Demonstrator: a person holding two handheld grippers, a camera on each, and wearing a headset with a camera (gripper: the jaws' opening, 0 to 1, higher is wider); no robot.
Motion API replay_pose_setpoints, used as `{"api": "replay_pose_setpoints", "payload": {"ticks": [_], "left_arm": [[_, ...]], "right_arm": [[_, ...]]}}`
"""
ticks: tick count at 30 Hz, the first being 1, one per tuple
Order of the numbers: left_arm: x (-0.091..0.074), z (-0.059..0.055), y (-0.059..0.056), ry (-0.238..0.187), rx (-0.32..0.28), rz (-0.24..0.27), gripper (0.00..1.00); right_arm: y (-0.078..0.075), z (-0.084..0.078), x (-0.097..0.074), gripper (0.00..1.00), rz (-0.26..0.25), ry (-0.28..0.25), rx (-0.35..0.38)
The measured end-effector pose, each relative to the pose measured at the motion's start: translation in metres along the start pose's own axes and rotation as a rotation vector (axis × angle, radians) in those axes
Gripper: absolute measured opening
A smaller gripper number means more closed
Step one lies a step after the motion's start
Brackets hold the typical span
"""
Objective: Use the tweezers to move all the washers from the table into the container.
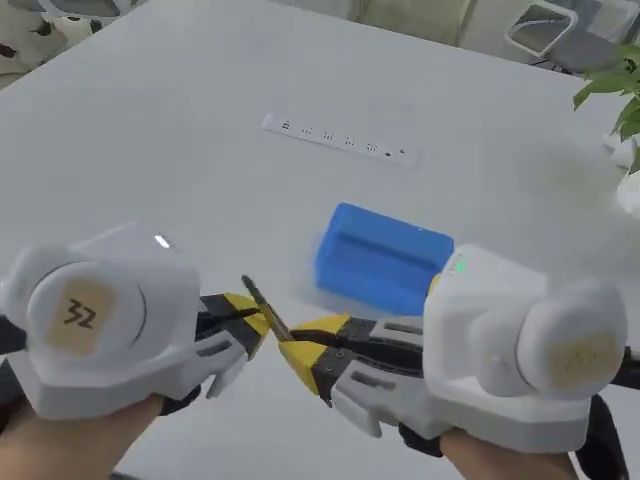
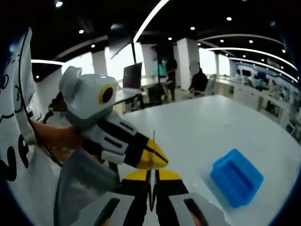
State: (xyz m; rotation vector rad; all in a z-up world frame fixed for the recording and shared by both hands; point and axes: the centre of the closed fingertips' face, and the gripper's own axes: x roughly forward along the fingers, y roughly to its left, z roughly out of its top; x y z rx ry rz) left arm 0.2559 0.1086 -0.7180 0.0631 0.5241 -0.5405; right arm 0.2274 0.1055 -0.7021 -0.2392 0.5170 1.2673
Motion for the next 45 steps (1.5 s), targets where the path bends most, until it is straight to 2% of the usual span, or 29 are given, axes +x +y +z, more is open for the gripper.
{"api": "replay_pose_setpoints", "payload": {"ticks": [4,7,12,14,16,18,21,25,26,27,28,29,31,35,38,39,41,43,44,45], "left_arm": [[0.004,-0.001,-0.007,0.014,0.002,-0.027,0.0],[0.004,-0.003,-0.011,0.026,-0.025,-0.064,0.0],[0.002,-0.003,-0.011,0.011,-0.026,-0.078,0.0],[0.002,0.0,-0.012,-0.001,-0.007,-0.085,0.0],[0.001,0.001,-0.013,0.005,0.016,-0.097,0.0],[0.001,0.003,-0.013,0.005,0.014,-0.106,0.0],[0.001,0.002,-0.016,0.036,-0.003,-0.14,0.0],[0.001,0.0,-0.021,0.055,0.079,-0.187,0.0],[0.001,0.001,-0.024,0.049,0.098,-0.22,0.0],[0.0,0.004,-0.026,0.03,0.092,-0.247,0.0],[-0.001,-0.002,-0.028,0.073,0.078,-0.274,0.0],[-0.001,-0.004,-0.029,0.082,0.102,-0.309,0.0],[0.0,-0.006,-0.031,0.111,0.096,-0.342,0.0],[0.004,-0.005,-0.029,0.122,0.11,-0.361,0.0],[0.007,-0.009,-0.029,0.15,0.028,-0.373,0.0],[0.007,-0.012,-0.028,0.175,-0.004,-0.374,0.0],[0.008,-0.016,-0.027,0.222,-0.029,-0.365,0.0],[0.009,-0.022,-0.024,0.295,-0.014,-0.324,0.0],[0.01,-0.025,-0.022,0.339,0.024,-0.293,0.0],[0.011,-0.027,-0.021,0.363,0.029,-0.269,0.0]], "right_arm": [[-0.001,-0.002,-0.002,0.02,-0.011,0.012,-0.013],[0.0,-0.003,-0.004,0.02,-0.01,0.013,-0.013],[0.003,0.003,-0.008,0.02,-0.004,-0.013,-0.003],[0.003,0.004,-0.008,0.02,-0.005,-0.014,-0.002],[0.004,0.004,-0.008,0.02,0.0,-0.018,-0.001],[0.005,0.006,-0.01,0.02,-0.003,-0.026,0.002],[0.005,0.007,-0.011,0.02,-0.009,-0.012,-0.046],[0.008,0.004,-0.011,0.02,-0.004,0.022,-0.121],[0.01,0.002,-0.011,0.02,0.007,0.03,-0.14],[0.013,0.0,-0.01,0.03,0.025,0.039,-0.143],[0.013,0.0,-0.01,0.03,0.024,0.034,-0.174],[0.016,-0.002,-0.01,0.03,0.035,0.044,-0.179],[0.017,-0.003,-0.012,0.02,0.043,0.059,-0.212],[0.014,-0.003,-0.013,0.01,0.041,0.076,-0.252],[0.011,-0.005,-0.011,0.01,0.045,0.091,-0.255],[0.011,-0.006,-0.01,0.01,0.042,0.099,-0.266],[0.011,-0.009,-0.008,0.01,0.037,0.122,-0.291],[0.01,-0.014,-0.005,0.01,0.036,0.167,-0.338],[0.009,-0.016,-0.004,0.01,0.03,0.184,-0.364],[0.008,-0.017,-0.002,0.02,0.012,0.208,-0.413]]}}
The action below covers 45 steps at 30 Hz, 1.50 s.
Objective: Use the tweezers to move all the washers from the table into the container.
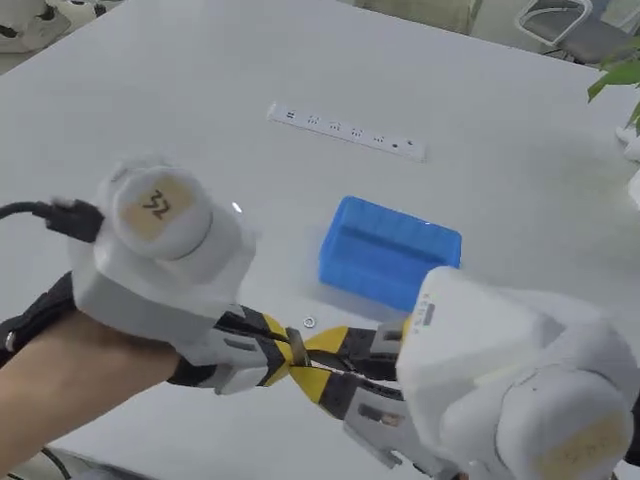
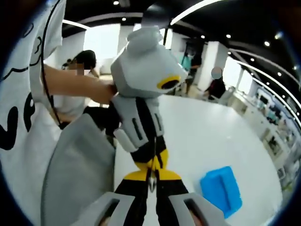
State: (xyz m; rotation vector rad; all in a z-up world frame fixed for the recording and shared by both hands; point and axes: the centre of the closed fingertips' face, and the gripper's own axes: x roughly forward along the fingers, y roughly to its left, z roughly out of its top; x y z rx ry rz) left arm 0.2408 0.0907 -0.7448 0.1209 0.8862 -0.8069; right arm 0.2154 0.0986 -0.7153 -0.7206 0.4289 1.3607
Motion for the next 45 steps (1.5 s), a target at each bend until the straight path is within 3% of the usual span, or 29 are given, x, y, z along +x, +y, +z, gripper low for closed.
{"api": "replay_pose_setpoints", "payload": {"ticks": [1,3,8,9,11,13,15,16,17,18,19,20,21,23,26,28,29,32,35,41,45], "left_arm": [[0.001,0.0,0.003,0.018,0.006,0.024,0.0],[0.004,0.002,-0.002,0.012,0.007,0.022,0.0],[0.006,-0.001,-0.002,-0.027,-0.022,-0.013,0.0],[0.006,0.0,-0.002,-0.049,-0.019,-0.018,0.0],[0.005,0.006,-0.001,-0.138,-0.062,-0.028,0.0],[0.003,0.003,0.004,-0.168,-0.114,-0.023,0.0],[-0.007,-0.006,0.025,-0.212,-0.105,0.101,0.0],[-0.012,-0.012,0.031,-0.215,-0.11,0.14,0.01],[-0.022,-0.018,0.041,-0.243,-0.134,0.217,0.06],[-0.03,-0.019,0.046,-0.284,-0.137,0.261,0.12],[-0.043,-0.021,0.053,-0.342,-0.162,0.331,0.19],[-0.047,-0.022,0.054,-0.36,-0.171,0.35,0.25],[-0.057,-0.026,0.057,-0.398,-0.197,0.401,0.32],[-0.069,-0.034,0.06,-0.434,-0.201,0.502,0.49],[-0.076,-0.045,0.063,-0.427,-0.165,0.65,0.71],[-0.074,-0.048,0.063,-0.434,-0.157,0.697,0.79],[-0.074,-0.048,0.063,-0.441,-0.151,0.717,0.79],[-0.071,-0.046,0.067,-0.39,-0.064,0.767,0.69],[-0.063,-0.052,0.066,-0.367,-0.111,0.722,0.69],[-0.061,-0.057,0.071,-0.327,-0.092,0.739,0.71],[-0.061,-0.056,0.07,-0.326,-0.097,0.737,0.7]], "right_arm": [[-0.001,-0.001,0.001,0.02,-0.015,0.016,-0.037],[-0.001,-0.001,0.004,0.02,-0.034,0.034,-0.089],[-0.002,-0.006,0.004,0.01,-0.024,0.034,-0.08],[-0.002,-0.007,0.004,0.01,-0.02,0.027,-0.078],[-0.005,-0.006,0.004,0.01,-0.012,0.0,-0.038],[-0.011,0.0,0.004,0.01,-0.014,-0.055,0.052],[-0.02,0.002,0.002,0.01,-0.026,-0.096,0.127],[-0.025,0.001,0.002,0.01,-0.039,-0.108,0.157],[-0.033,-0.002,0.003,0.01,-0.055,-0.126,0.203],[-0.04,-0.004,0.003,0.01,-0.07,-0.138,0.24],[-0.046,-0.006,0.004,0.02,-0.084,-0.152,0.287],[-0.054,-0.008,0.005,0.02,-0.09,-0.176,0.352],[-0.059,-0.009,0.007,0.02,-0.095,-0.192,0.394],[-0.072,-0.017,0.01,0.02,-0.117,-0.189,0.417],[-0.088,-0.026,0.017,0.02,-0.15,-0.182,0.429],[-0.098,-0.032,0.024,0.02,-0.176,-0.166,0.426],[-0.101,-0.036,0.028,0.02,-0.183,-0.155,0.421],[-0.107,-0.047,0.039,0.02,-0.19,-0.113,0.412],[-0.107,-0.056,0.049,0.02,-0.185,-0.079,0.399],[-0.103,-0.066,0.064,0.02,-0.173,-0.051,0.411],[-0.102,-0.072,0.072,0.02,-0.164,-0.027,0.402]]}}
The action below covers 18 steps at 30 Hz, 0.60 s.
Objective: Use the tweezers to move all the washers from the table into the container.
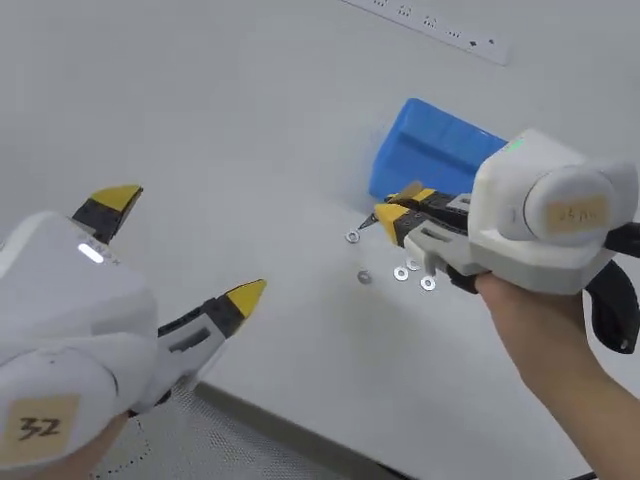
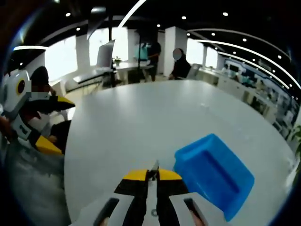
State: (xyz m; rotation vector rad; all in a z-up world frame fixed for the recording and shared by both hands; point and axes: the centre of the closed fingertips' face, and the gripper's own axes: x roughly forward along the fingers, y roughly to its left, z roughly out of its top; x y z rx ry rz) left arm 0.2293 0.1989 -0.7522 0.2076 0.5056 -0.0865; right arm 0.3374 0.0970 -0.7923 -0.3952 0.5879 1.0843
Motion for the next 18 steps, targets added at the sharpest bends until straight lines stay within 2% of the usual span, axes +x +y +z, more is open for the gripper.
{"api": "replay_pose_setpoints", "payload": {"ticks": [11,18], "left_arm": [[0.001,-0.006,0.002,0.018,0.014,-0.003,0.69],[0.002,-0.008,0.002,0.026,0.025,-0.006,0.69]], "right_arm": [[0.0,-0.007,0.004,0.02,0.004,0.039,-0.002],[0.004,-0.003,-0.008,0.01,0.007,0.055,-0.014]]}}
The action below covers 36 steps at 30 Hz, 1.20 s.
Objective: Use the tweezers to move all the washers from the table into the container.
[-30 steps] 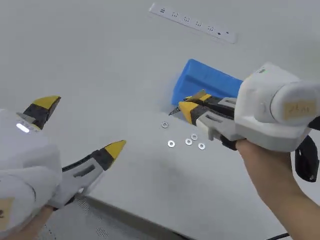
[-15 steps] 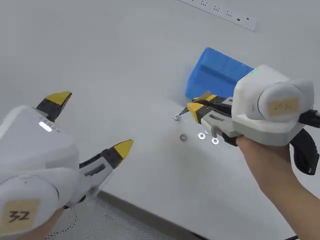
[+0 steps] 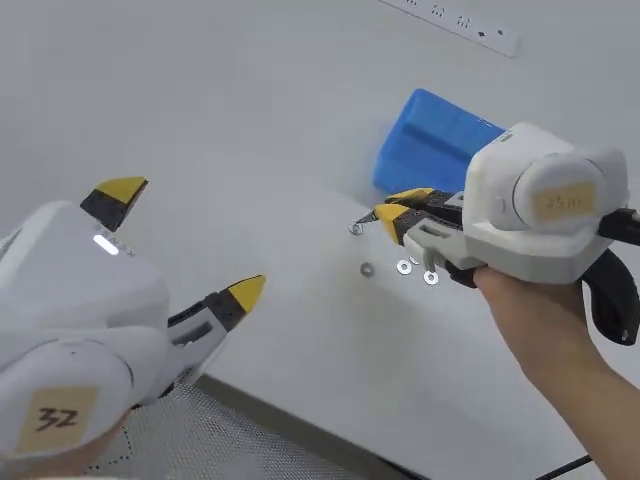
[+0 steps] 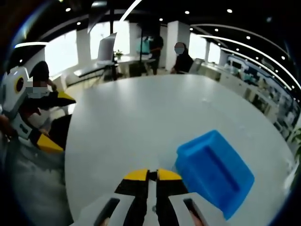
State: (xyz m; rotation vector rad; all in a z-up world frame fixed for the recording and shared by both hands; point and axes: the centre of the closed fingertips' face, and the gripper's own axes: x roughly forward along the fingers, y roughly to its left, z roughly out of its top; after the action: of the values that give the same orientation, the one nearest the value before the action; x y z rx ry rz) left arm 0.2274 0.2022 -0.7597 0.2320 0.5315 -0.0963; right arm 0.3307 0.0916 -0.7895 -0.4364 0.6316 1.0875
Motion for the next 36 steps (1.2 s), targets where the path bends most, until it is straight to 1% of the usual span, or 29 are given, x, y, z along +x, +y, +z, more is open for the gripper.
{"api": "replay_pose_setpoints", "payload": {"ticks": [2,3,4,6,9,11,13,14,17,18,24,25,27,28,29,32,34,36], "left_arm": [[0.0,-0.001,0.0,0.002,0.003,-0.001,0.68],[0.001,-0.003,-0.001,0.013,0.007,-0.005,0.67],[0.001,-0.004,-0.001,0.016,0.011,-0.005,0.67],[0.0,-0.004,-0.001,0.017,0.021,-0.005,0.67],[0.0,-0.004,-0.001,0.017,0.018,-0.005,0.67],[0.0,-0.004,-0.001,0.015,0.016,-0.005,0.67],[0.0,-0.004,-0.001,0.015,0.017,-0.007,0.67],[-0.001,-0.004,-0.001,0.014,0.019,-0.007,0.67],[-0.001,-0.004,-0.001,0.014,0.017,-0.006,0.66],[-0.001,-0.004,-0.001,0.015,0.016,-0.005,0.66],[-0.001,-0.004,-0.001,0.018,0.018,-0.005,0.65],[-0.001,-0.004,-0.001,0.018,0.018,-0.005,0.65],[-0.001,-0.004,-0.001,0.019,0.018,-0.003,0.65],[-0.001,-0.005,-0.001,0.02,0.018,-0.002,0.65],[-0.001,-0.004,-0.001,0.019,0.016,-0.002,0.65],[-0.001,-0.005,-0.002,0.021,0.019,-0.003,0.65],[-0.001,-0.005,-0.002,0.022,0.021,-0.005,0.64],[0.0,-0.005,-0.002,0.023,0.022,-0.005,0.64]], "right_arm": [[0.001,0.001,-0.003,0.02,0.005,0.005,0.006],[0.002,-0.004,-0.003,0.02,0.008,0.037,0.014],[0.002,-0.005,-0.003,0.02,0.007,0.041,0.006],[0.003,-0.011,-0.008,0.02,-0.004,0.095,-0.018],[0.007,-0.01,-0.013,0.02,0.006,0.109,-0.038],[0.01,-0.012,-0.016,0.02,0.014,0.129,-0.057],[0.011,-0.015,-0.014,0.02,0.019,0.136,-0.065],[0.013,-0.019,-0.011,0.02,0.027,0.153,-0.06],[0.016,-0.024,-0.005,0.02,0.031,0.152,-0.056],[0.016,-0.02,-0.004,0.02,0.028,0.125,-0.05],[0.012,-0.017,-0.001,0.02,0.017,0.082,-0.036],[0.012,-0.018,-0.001,0.02,0.017,0.08,-0.038],[0.012,-0.023,0.0,0.02,0.02,0.095,-0.038],[0.011,-0.025,0.0,0.02,0.019,0.093,-0.034],[0.011,-0.025,-0.001,0.02,0.013,0.068,-0.024],[0.01,-0.03,0.001,0.02,0.017,0.072,-0.015],[0.009,-0.029,0.004,0.02,0.017,0.065,0.0],[0.009,-0.029,0.007,0.02,0.016,0.062,-0.002]]}}
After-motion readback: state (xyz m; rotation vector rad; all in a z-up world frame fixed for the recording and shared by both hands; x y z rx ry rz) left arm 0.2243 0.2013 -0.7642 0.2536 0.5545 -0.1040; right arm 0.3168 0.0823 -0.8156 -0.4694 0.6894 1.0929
